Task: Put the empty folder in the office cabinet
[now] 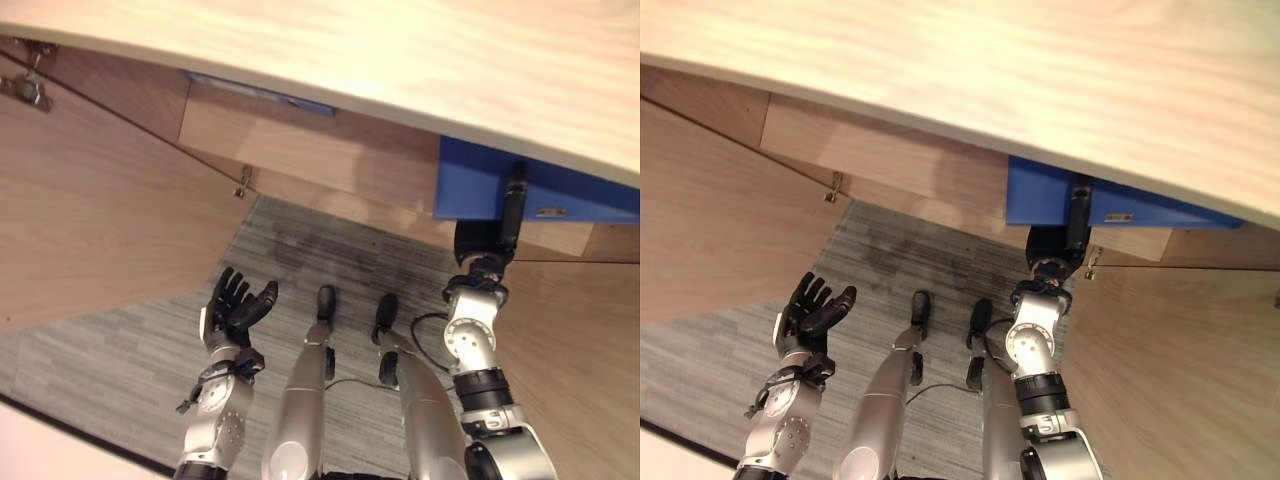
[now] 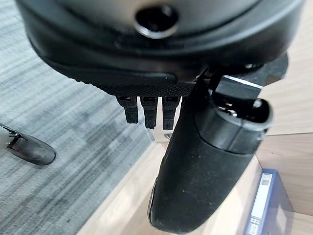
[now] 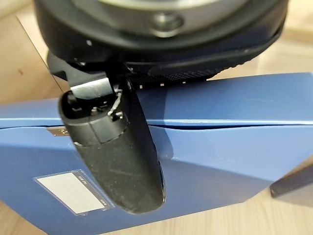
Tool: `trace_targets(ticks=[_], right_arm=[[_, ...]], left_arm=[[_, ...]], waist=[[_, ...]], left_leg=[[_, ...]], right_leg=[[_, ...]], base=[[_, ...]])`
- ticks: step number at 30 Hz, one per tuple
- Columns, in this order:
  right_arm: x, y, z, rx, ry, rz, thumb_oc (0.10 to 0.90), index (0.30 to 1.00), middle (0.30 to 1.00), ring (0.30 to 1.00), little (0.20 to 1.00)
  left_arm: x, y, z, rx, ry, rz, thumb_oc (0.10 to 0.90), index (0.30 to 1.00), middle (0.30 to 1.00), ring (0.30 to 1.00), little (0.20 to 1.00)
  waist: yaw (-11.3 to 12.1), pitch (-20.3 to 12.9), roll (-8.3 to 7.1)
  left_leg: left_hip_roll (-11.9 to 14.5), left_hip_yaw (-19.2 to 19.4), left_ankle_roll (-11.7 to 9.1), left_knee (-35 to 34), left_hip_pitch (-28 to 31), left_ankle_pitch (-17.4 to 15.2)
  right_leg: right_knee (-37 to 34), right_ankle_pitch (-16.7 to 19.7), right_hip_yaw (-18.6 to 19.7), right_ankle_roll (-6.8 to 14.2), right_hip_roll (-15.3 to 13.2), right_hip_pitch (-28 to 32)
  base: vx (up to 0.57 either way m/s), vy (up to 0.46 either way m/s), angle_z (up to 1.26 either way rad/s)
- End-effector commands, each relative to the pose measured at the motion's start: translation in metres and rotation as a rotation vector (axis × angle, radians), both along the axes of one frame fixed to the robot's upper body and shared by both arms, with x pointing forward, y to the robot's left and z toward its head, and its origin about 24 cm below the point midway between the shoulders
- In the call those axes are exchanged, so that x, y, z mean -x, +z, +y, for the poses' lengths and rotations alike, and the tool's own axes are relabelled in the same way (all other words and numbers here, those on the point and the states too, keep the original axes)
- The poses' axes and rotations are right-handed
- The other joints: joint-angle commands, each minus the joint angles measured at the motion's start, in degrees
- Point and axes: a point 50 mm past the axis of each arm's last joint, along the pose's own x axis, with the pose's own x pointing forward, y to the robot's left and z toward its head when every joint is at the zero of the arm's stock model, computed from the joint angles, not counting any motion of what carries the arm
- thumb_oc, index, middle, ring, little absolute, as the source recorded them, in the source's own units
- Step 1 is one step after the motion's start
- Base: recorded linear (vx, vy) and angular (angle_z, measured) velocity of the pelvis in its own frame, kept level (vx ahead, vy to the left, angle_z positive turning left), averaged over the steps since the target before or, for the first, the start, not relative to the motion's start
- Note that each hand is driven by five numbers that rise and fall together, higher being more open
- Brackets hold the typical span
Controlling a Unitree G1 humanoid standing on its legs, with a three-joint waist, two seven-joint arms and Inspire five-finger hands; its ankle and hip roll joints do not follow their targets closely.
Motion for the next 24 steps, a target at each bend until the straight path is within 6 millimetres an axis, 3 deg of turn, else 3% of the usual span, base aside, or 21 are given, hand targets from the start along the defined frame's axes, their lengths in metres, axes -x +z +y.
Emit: trace_targets(ticks=[1,9,20,24], right_arm=[[0.000,0.086,0.002,0.069,-0.067,-0.350,0.400,0.300,0.300,0.300,0.300],[-0.011,0.147,-0.011,0.072,-0.182,-0.399,0.400,0.300,0.300,0.300,0.300],[0.005,0.219,-0.025,0.104,-0.333,-0.499,0.400,0.300,0.300,0.300,0.300],[0.006,0.234,-0.028,0.131,-0.355,-0.502,0.400,0.300,0.300,0.300,0.300]], left_arm=[[0.009,0.035,0.031,-0.117,0.105,-0.158,0.800,0.900,0.900,0.900,0.900],[0.007,0.037,0.039,-0.169,0.128,-0.153,0.800,0.900,0.900,0.900,0.900],[-0.001,0.051,0.044,-0.267,0.125,-0.180,0.800,0.900,0.900,0.900,0.900],[-0.004,0.056,0.045,-0.283,0.122,-0.193,0.800,0.900,0.900,0.900,0.900]], waist=[[1.69,-1.21,1.35],[3.77,-1.05,3.25],[4.96,-1.02,5.56],[5.04,-1.01,5.87]], left_leg=[[-1.93,-0.21,2.03,-2.18,4.78,-0.63],[-3.24,-0.03,3.04,-1.95,1.58,-0.42],[-5.21,-1.59,3.55,-2.26,-1.91,0.08],[-5.43,-1.91,3.48,-2.91,-2.62,0.57]], right_leg=[[-2.04,-2.99,2.89,7.66,-2.15,2.90],[-2.10,-2.10,3.27,8.02,-3.76,-0.63],[-2.26,-1.63,2.70,8.76,-5.26,-3.67],[-2.65,-1.44,2.45,8.93,-5.47,-4.36]], base=[[-0.03,0.112,-0.21],[-0.01,0.059,0.00],[0.00,0.017,0.17],[0.00,0.001,0.01]])
